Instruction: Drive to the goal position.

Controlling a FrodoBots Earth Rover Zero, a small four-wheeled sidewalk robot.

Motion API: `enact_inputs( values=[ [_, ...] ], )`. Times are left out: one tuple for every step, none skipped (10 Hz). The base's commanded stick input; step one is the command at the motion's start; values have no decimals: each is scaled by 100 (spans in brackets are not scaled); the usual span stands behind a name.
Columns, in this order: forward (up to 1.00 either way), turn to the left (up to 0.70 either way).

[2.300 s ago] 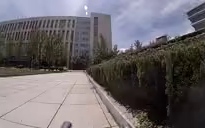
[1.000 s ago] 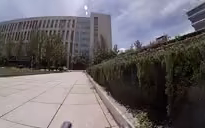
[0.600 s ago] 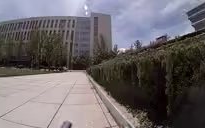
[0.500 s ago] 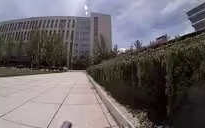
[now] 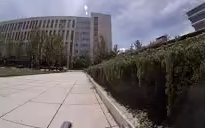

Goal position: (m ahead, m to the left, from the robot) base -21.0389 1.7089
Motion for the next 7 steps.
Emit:
enact_inputs(
  values=[
    [10, 0],
    [10, 0],
    [10, 0],
    [10, 0],
    [10, 0],
    [10, 0],
    [10, 0]
  ],
)
